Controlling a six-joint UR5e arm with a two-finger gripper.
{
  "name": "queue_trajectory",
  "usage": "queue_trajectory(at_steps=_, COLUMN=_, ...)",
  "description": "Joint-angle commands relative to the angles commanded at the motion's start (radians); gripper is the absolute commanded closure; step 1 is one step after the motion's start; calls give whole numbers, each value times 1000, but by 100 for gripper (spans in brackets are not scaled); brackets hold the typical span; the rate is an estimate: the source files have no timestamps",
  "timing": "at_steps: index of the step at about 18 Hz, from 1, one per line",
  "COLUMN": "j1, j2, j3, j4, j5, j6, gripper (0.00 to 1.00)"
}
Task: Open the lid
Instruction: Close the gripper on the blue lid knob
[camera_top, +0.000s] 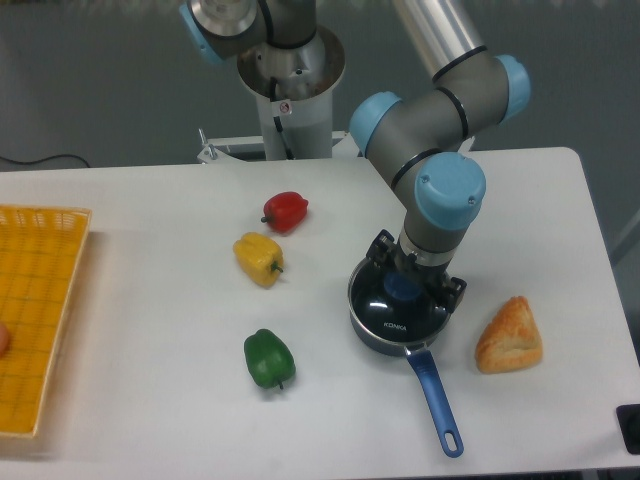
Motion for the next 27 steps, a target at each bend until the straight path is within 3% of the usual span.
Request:
queue_trajectory(at_steps=7, j1=2, j2=6, j3=-11, j4=-2, j5=3, j6=0, gripper=4)
queue_trajectory(at_steps=15, j1=2, j2=9, j3=-11, j4=-3, j5=3, j6=0, gripper=33)
queue_trajectory(at_steps=22, j1=2, j2=12, j3=-11, j4=-6, j5=3, j6=0, gripper=48)
queue_trajectory(at_steps=27, j1=5, j2=15, j3=-11, j4=-11, j5=3, j6=0, gripper=50)
